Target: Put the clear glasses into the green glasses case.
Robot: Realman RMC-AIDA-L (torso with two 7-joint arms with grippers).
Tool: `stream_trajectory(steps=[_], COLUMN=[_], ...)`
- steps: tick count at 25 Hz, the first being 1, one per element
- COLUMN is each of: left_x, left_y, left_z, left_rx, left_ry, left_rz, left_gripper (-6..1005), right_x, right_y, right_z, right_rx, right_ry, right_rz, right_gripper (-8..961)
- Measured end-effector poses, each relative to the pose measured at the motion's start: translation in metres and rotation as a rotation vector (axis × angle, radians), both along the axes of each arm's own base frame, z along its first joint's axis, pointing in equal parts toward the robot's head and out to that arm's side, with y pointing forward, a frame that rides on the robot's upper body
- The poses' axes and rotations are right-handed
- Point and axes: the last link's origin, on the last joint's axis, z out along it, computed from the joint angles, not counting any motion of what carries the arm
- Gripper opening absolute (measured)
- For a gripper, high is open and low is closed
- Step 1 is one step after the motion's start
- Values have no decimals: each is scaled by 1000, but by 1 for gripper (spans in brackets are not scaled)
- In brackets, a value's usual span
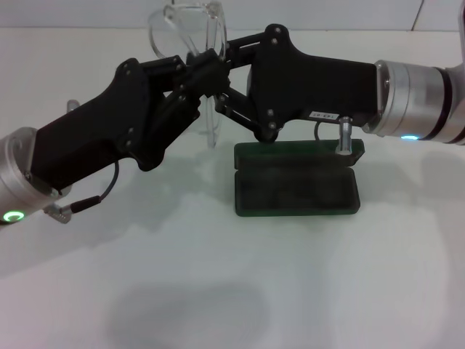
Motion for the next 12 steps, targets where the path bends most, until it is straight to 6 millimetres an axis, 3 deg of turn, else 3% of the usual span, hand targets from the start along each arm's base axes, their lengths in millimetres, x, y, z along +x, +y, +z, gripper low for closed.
stream_trajectory(steps=[12], left_x=[0], left_y=[0], left_z=[0], left_rx=[-1], left_ry=[-1], left_rz=[-6], left_gripper=[156], right_x=[2], right_y=[0], right_z=[0], right_rx=[4], right_ry=[1], right_rz=[-11], right_gripper=[116])
